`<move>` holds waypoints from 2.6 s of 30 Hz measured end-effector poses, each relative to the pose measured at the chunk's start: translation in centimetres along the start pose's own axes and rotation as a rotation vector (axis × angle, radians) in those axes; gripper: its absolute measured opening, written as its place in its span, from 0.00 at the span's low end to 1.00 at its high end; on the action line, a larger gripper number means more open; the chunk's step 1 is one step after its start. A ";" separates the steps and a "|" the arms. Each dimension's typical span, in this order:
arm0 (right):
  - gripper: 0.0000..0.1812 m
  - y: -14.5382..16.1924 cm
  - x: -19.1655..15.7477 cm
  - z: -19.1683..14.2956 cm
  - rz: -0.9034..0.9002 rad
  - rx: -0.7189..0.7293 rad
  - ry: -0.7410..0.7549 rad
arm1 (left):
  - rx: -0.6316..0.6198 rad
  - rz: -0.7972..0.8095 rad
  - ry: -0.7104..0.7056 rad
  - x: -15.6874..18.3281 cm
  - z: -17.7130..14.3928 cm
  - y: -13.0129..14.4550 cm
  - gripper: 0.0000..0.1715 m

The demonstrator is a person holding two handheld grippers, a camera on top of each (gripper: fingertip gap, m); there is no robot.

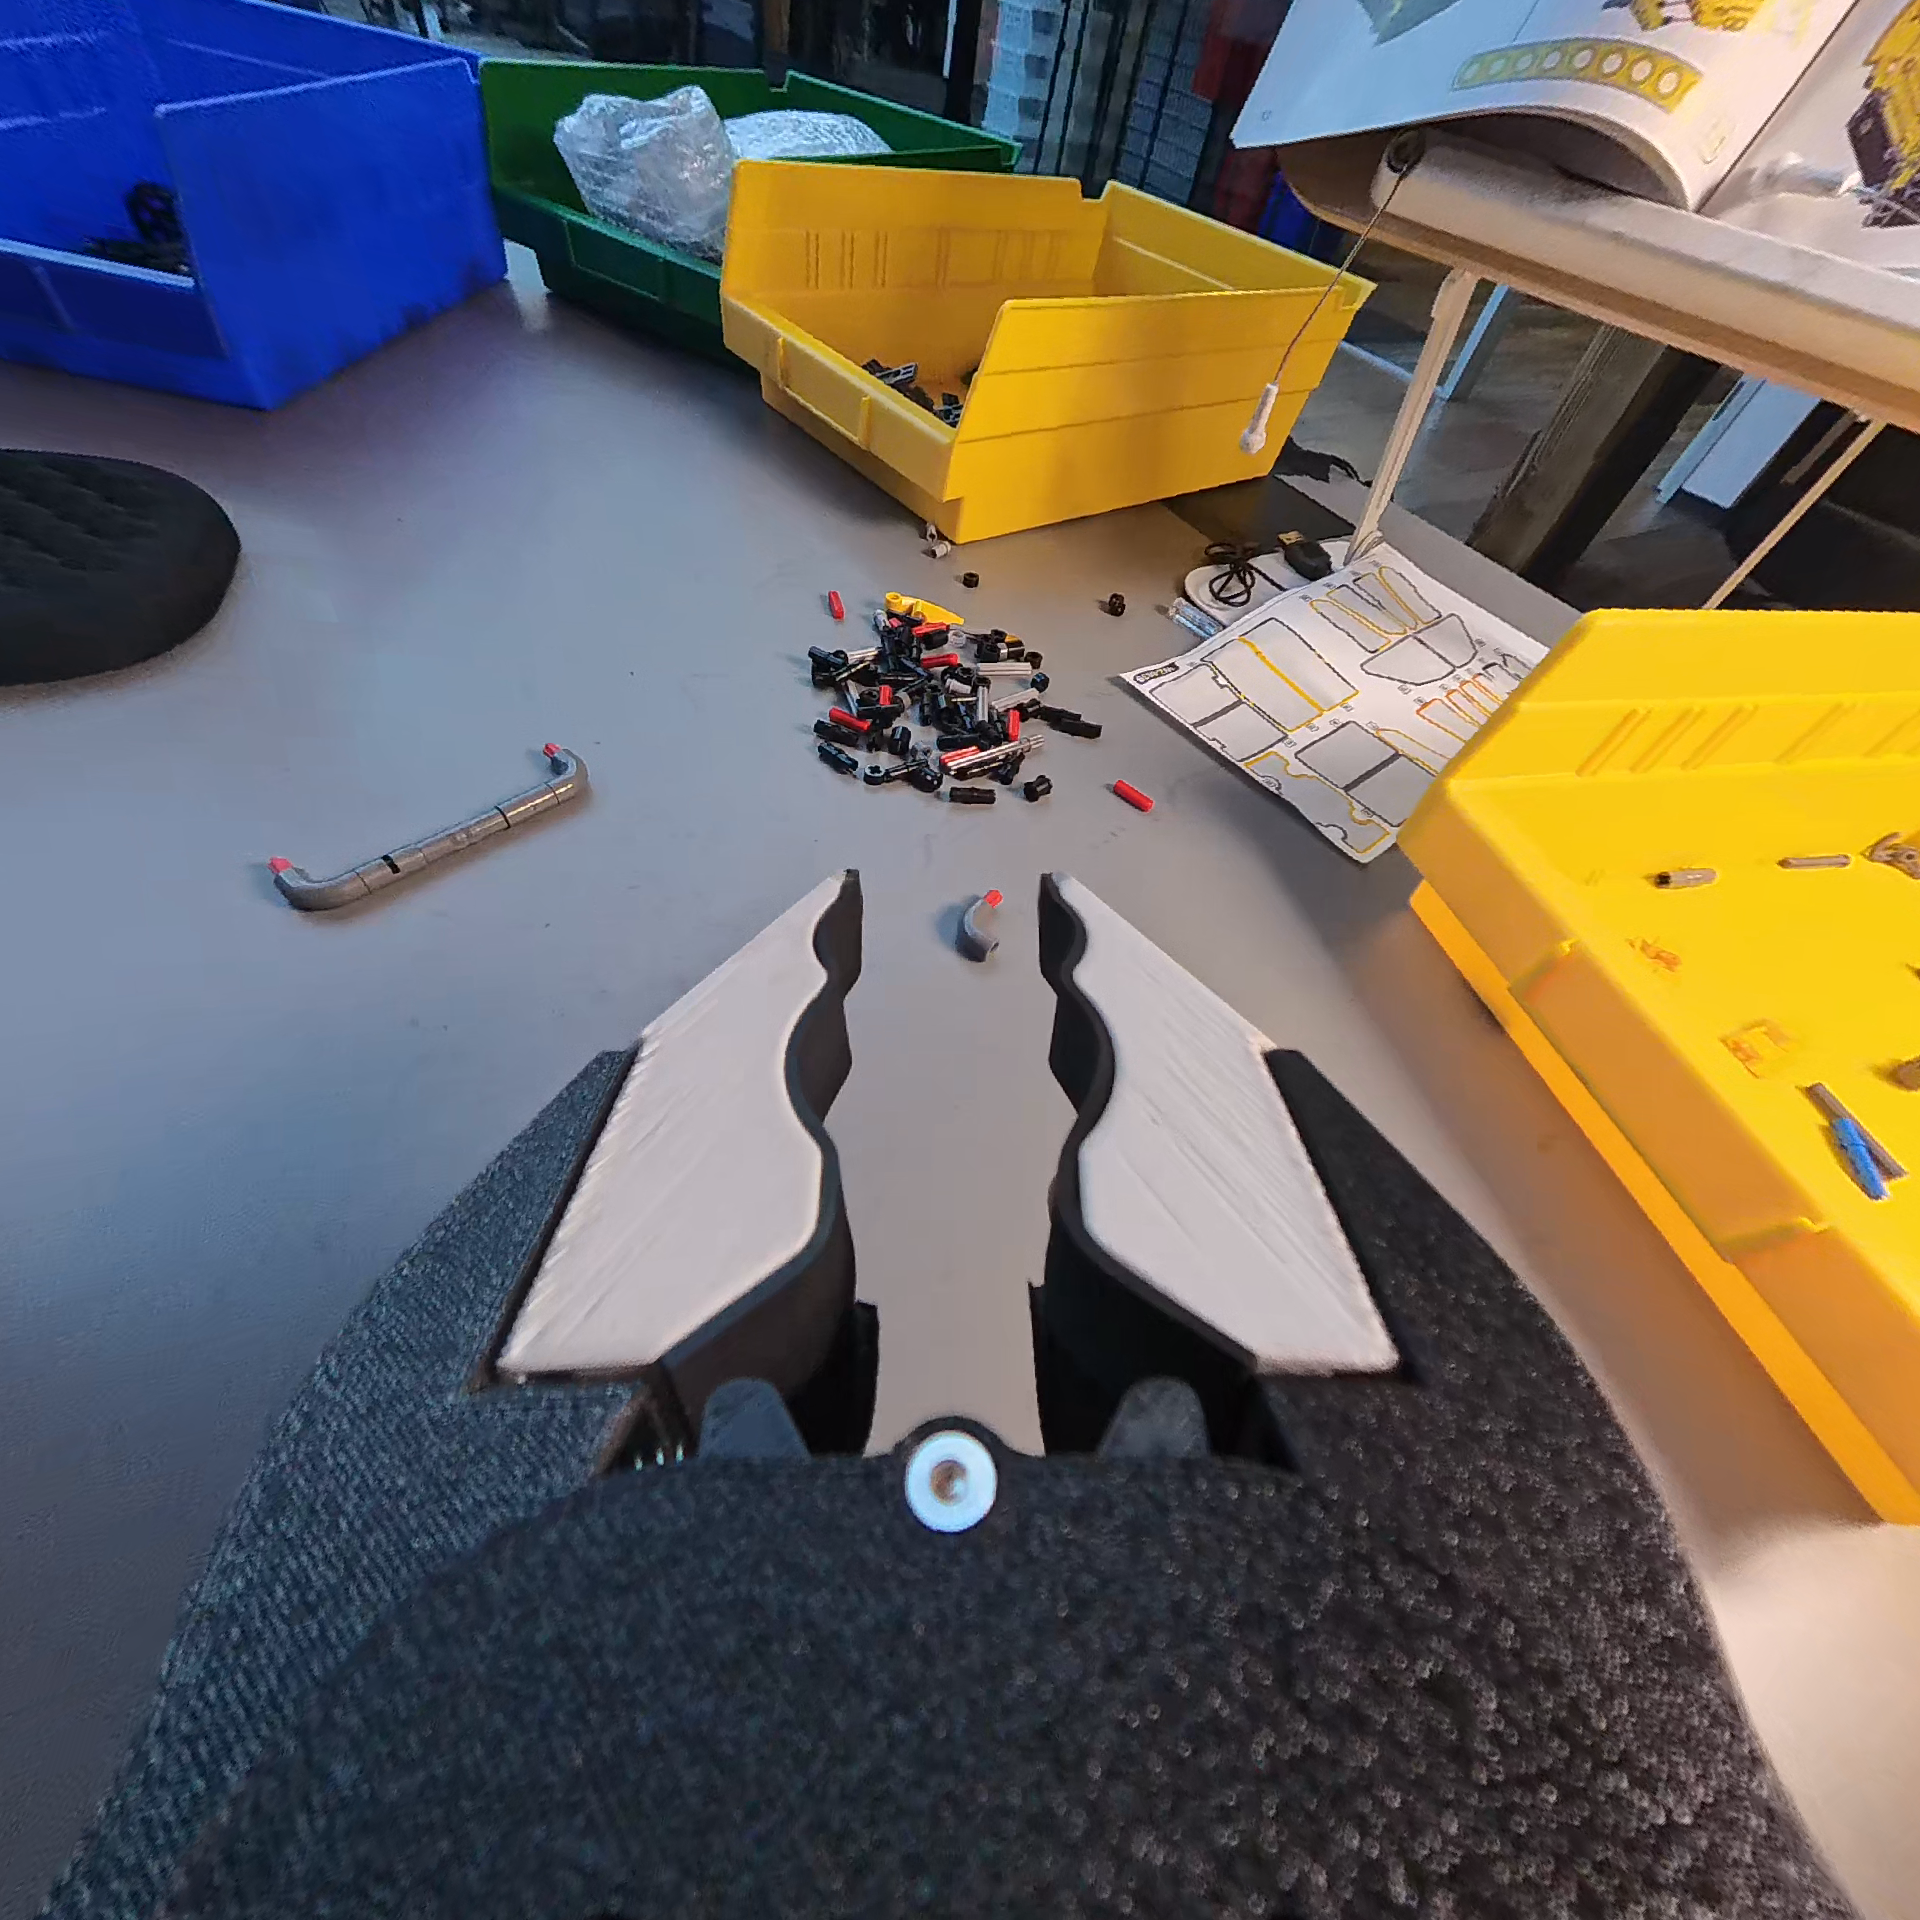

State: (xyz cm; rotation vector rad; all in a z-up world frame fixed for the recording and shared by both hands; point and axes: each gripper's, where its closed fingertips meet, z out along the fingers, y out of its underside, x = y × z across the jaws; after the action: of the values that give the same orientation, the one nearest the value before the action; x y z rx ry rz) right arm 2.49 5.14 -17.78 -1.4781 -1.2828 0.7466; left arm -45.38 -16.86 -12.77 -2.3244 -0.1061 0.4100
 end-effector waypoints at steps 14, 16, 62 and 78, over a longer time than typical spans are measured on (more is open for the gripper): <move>0.18 0.7 -3.1 1.2 -0.069 -0.003 -0.090 | 0.092 0.570 1.082 37.5 3.4 -3.3 0.19; 0.18 0.7 -3.2 1.1 -0.080 -0.003 -0.088 | 0.041 0.654 1.064 38.5 4.9 -2.5 0.19; 0.03 -4.4 -10.4 1.7 0.315 0.194 -0.519 | 0.323 0.241 1.513 43.2 -3.5 -7.6 0.05; 0.04 -3.0 -12.8 1.8 0.146 0.052 -0.607 | 0.231 0.406 1.505 44.6 -3.8 -4.8 0.02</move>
State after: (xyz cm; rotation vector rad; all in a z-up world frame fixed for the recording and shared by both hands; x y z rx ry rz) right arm -3.37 -6.81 -17.49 -1.3590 -1.5897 1.3873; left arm -1.83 -7.19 -18.48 -1.8516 1.0580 -1.1063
